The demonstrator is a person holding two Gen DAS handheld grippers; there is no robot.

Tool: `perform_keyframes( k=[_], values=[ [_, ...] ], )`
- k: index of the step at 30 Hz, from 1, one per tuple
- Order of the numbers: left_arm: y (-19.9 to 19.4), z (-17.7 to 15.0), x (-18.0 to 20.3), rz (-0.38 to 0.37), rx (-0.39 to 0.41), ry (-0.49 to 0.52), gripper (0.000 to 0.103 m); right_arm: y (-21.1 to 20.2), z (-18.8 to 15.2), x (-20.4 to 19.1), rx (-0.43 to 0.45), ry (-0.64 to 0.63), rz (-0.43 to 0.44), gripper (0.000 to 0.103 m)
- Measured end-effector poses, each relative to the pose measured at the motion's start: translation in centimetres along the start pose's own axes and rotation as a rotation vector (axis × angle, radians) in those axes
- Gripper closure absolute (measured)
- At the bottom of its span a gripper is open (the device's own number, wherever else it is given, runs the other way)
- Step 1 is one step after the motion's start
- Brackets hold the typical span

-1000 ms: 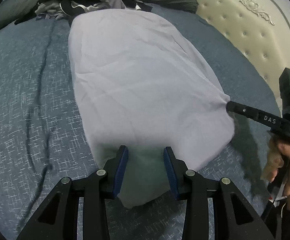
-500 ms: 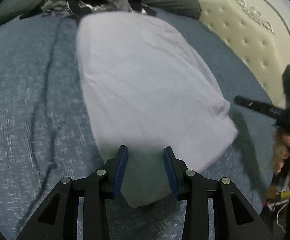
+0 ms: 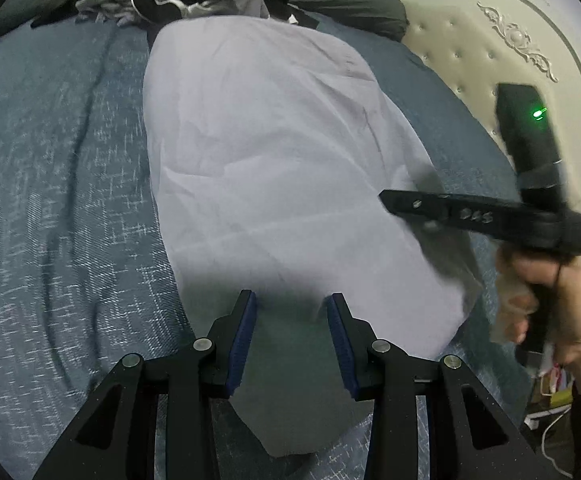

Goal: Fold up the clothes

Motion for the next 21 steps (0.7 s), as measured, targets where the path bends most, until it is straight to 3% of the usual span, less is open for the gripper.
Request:
perform_keyframes(
  k=[6, 13, 17, 21],
  values=[
    [0.5, -0.5, 0.4, 0.008, -0.007, 0.033, 0.063, 0.7, 0.8, 0.2, -0.036, -0.018, -0.009, 0.103],
    [-0.4, -0.3, 0.9, 0.001, -0.011, 0.036, 0.063, -3.0, 6.2, -1.7, 0.117, -0.058, 0.021, 0.103],
    [-0.6, -0.6, 0.6, -0.020, -0.006, 0.016, 0.063, -1.2, 8.2, -3.1, 0.092, -0.091, -0.034, 0.103],
    [-0.7, -0.8, 0.5, -0.036, -0.001, 0.007, 0.063, 0.9, 9.5, -1.7, 0.030, -0.069, -0.088, 0.103]
  ],
)
Point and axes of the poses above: each gripper's, at about its wrist camera, not at the fingertips, and y roughly the way its jaws point, x to its right, z to its top, the point moved 1 cm from there along y, roughly the way its jaws point, and after that the axes turned 12 degrees about y, right-handed, at the moved point
